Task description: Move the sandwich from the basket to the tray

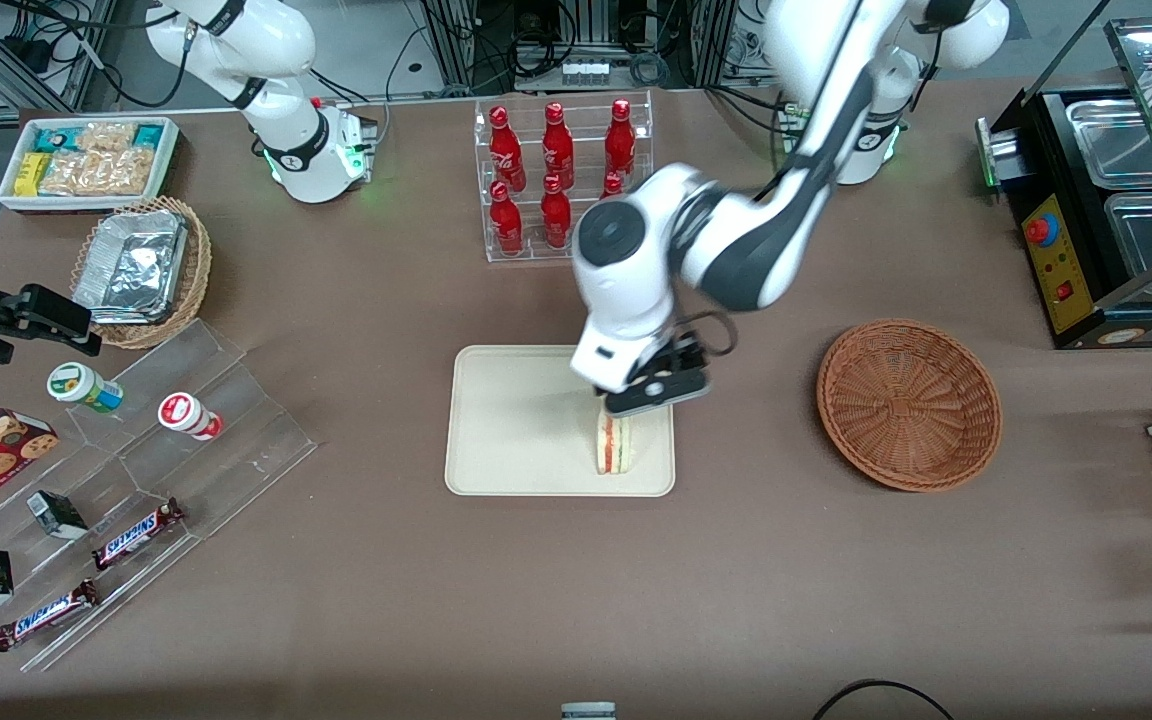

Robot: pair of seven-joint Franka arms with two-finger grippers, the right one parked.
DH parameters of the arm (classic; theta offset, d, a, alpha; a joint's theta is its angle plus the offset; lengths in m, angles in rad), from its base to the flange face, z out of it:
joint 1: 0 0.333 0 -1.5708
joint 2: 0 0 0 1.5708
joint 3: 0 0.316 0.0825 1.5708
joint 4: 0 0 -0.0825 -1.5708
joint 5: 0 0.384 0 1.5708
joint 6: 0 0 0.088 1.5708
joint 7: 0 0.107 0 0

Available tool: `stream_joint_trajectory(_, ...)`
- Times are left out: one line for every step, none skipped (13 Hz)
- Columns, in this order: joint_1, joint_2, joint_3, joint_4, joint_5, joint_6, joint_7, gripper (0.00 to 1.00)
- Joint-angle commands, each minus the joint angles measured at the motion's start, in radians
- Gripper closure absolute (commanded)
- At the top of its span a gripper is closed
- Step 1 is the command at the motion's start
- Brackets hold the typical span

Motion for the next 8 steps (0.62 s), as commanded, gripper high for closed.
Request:
stream_joint_trajectory(0.084, -0.119, -0.007, -0.080, -0.018, -0.038, 0.043, 0.00)
stream_joint_trajectory(0.115, -0.144, -0.007, -0.095, -0.018, -0.039, 0.066, 0.00)
stream_joint_trajectory(0.132, -0.177, -0.007, -0.109, -0.018, -0.053, 0.088, 0.00)
stream_joint_trajectory(0.158, -0.213, -0.007, -0.126, -0.021, -0.076, 0.129, 0.00)
stream_joint_trajectory(0.187, -0.249, -0.007, -0.138, -0.041, -0.096, 0.192, 0.00)
stream_joint_trajectory(0.228, -0.292, -0.007, -0.144, -0.070, -0.127, 0.267, 0.00)
stream_joint_trajectory(0.265, -0.328, -0.007, -0.143, -0.091, -0.162, 0.337, 0.00)
stream_joint_trajectory(0.293, -0.360, -0.007, -0.143, -0.097, -0.202, 0.391, 0.00)
